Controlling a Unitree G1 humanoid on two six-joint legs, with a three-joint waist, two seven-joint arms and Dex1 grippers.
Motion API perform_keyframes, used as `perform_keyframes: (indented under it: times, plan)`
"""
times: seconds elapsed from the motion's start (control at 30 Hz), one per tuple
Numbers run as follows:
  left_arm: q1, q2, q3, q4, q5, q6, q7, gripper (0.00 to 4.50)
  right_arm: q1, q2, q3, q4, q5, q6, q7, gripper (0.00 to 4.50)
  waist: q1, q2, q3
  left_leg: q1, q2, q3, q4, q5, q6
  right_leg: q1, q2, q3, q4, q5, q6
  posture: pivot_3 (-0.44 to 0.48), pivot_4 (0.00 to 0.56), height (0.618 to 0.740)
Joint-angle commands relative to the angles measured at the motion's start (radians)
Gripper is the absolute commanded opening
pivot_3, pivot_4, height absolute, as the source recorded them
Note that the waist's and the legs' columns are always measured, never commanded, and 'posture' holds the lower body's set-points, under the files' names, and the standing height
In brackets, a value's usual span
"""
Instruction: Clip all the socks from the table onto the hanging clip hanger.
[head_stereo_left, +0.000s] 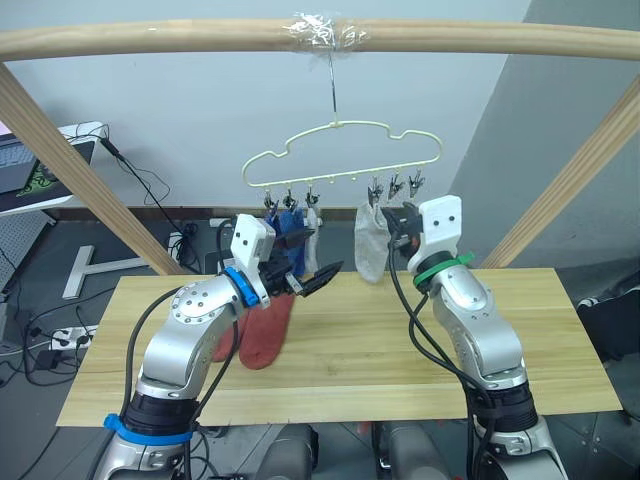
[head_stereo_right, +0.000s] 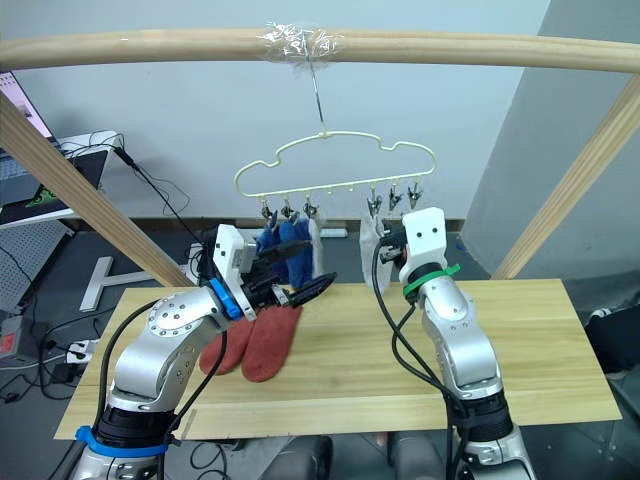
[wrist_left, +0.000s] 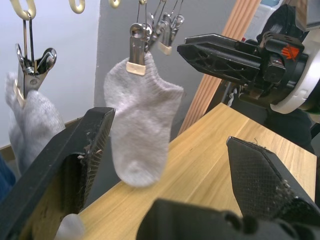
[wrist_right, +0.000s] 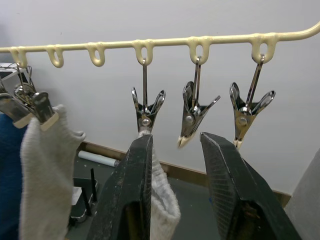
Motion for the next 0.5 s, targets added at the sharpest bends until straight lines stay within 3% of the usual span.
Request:
perform_keyframes:
  times: [0.03,0.5]
  plan:
    - [-0.019,-0.002,0.008,-0.03,-0.01,-0.02,0.005,4.16,-0.029,0.011,-0.016,-0.003,-0.013,-0.023,-0.012,1.55,0.0,0.0,0.0,0.0,0.0,0.0,0.0,0.0,0.0,0.0,0.0,0.0,0.0,0.0,0.0,0.028,0.188,0.74]
    - [-0.066,0.003,0.022,-0.049,-0.038,0.005,0.009,4.16,-0.161,0.042,-0.047,0.201,-0.042,-0.028,-0.063,1.55,-0.002,0.0,0.0,0.0,0.0,0.001,0.001,0.0,0.0,0.0,0.0,0.001,0.001,0.0,0.0,0.038,0.194,0.74]
